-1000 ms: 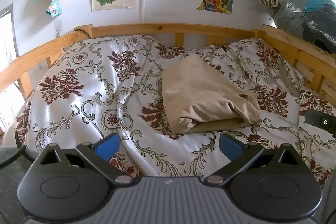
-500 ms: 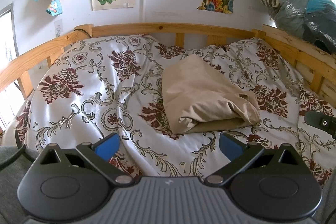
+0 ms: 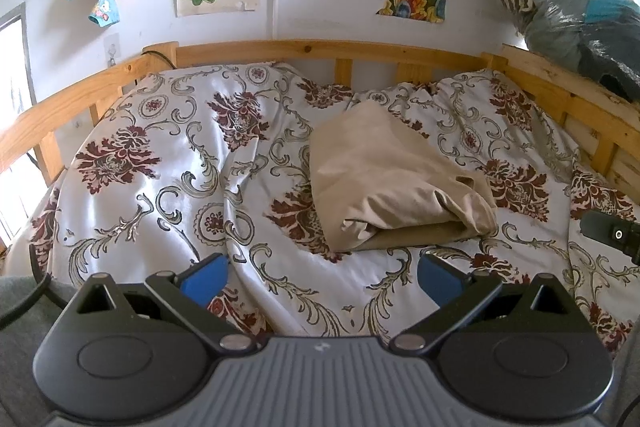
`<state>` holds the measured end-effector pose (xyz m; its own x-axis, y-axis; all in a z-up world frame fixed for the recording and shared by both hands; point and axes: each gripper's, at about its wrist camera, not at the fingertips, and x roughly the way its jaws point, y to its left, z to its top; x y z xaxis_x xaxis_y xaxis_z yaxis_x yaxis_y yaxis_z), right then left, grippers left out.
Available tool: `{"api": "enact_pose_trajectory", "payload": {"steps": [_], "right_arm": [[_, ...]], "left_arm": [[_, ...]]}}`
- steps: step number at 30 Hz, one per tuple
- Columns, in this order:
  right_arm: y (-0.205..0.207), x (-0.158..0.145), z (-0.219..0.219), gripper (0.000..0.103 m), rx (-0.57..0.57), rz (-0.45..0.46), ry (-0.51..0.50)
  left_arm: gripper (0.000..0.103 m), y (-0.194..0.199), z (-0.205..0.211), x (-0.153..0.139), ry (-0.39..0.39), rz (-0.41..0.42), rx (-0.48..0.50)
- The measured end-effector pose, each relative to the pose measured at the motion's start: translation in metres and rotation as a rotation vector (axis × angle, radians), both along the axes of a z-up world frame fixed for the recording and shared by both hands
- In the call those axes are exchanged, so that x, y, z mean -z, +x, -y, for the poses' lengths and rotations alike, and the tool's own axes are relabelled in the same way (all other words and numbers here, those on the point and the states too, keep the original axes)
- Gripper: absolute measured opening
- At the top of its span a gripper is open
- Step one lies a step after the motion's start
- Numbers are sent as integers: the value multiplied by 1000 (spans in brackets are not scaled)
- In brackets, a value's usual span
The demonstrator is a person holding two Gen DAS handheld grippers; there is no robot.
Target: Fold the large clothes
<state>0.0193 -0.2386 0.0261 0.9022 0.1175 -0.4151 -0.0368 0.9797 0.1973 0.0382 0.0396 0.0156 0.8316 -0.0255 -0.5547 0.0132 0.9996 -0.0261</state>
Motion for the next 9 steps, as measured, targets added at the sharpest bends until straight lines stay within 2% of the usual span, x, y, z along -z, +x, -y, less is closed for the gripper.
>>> {"api": "enact_pose_trajectory", "payload": {"steps": [9], "right_arm": [[0, 0, 0, 102, 0, 0, 0]], "left_arm": [[102, 0, 1, 0, 0, 0, 1]]}}
